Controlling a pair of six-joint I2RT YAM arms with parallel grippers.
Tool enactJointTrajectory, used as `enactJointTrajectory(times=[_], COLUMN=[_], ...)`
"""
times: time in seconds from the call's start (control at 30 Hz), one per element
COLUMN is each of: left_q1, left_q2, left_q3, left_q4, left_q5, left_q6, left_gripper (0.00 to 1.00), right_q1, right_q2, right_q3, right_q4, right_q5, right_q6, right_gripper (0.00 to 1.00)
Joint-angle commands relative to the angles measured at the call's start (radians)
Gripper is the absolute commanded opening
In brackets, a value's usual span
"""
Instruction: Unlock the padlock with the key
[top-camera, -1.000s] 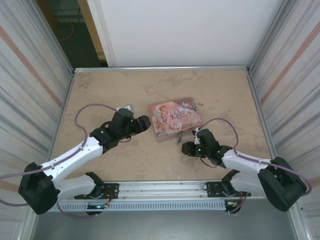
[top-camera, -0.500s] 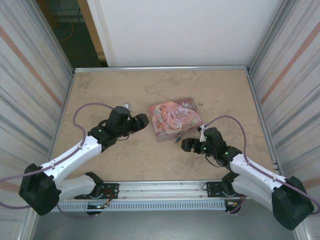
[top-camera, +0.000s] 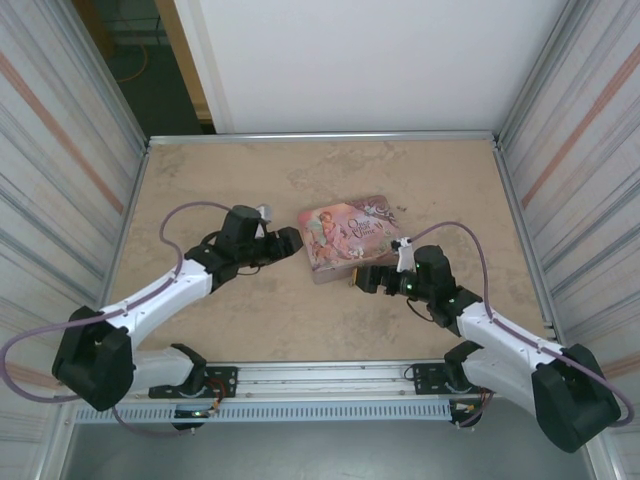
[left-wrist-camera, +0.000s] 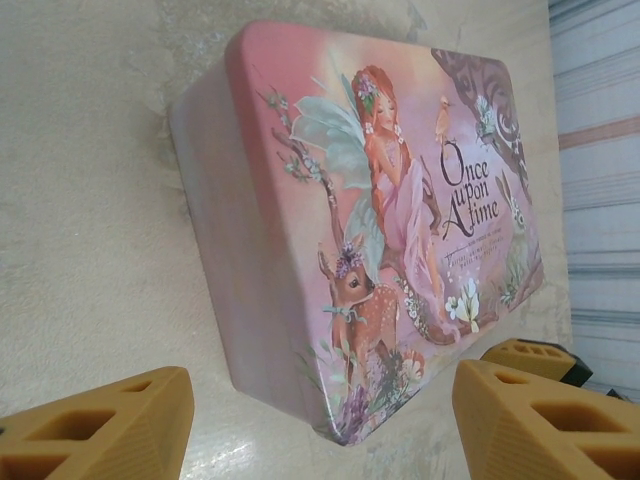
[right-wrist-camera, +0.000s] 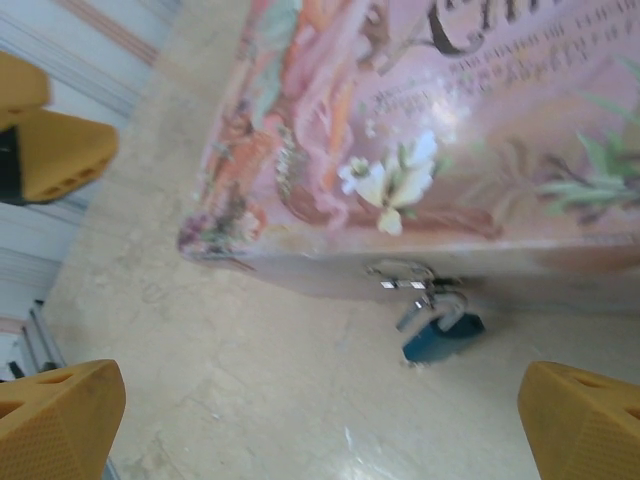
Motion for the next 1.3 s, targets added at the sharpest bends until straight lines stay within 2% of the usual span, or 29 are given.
enactJointTrajectory(times=[0.0, 0.1, 0.23, 0.4, 0.63, 0.97, 1.27], left_q1=[0.014, 0.019, 0.023, 0.026, 0.029, 0.031, 0.030], left_q2=[0.027, 0.054, 0.096, 0.153, 0.229, 0.307, 0.337], left_q3=[0.042, 0.045, 0.061, 0.085, 0.120, 0.124, 0.109], left_q4=[0.022, 0.044, 0.056, 0.072, 0.078, 0.093, 0.091], left_q5=[0.068, 0.089, 0.111, 0.140, 0.180, 0.202, 0.195], left_q6=[0.036, 0.028, 0.028, 0.024, 0.025, 0.002, -0.003], left_gripper=[0.69, 0.68, 0.67, 0.64, 0.61, 0.57, 0.57], right_q1=[-0.043, -0.070, -0.072, -0.073, -0.071, -0.056, -0.024], right_q2=[0.012, 0.021, 0.098, 0.208, 0.299, 0.362, 0.462], right_q3=[-0.045, -0.054, -0.047, -0.047, -0.058, -0.050, -0.011], right_q4=[0.150, 0.171, 0.172, 0.264, 0.370, 0.408, 0.481], right_q5=[-0.081, -0.127, -0.162, -0.185, -0.151, -0.179, -0.221], right_q6=[-0.013, -0.031, -0.059, -0.064, -0.074, -0.104, -0.109], right_gripper=[0.99, 0.96, 0.90, 0.84, 0.82, 0.80, 0.75])
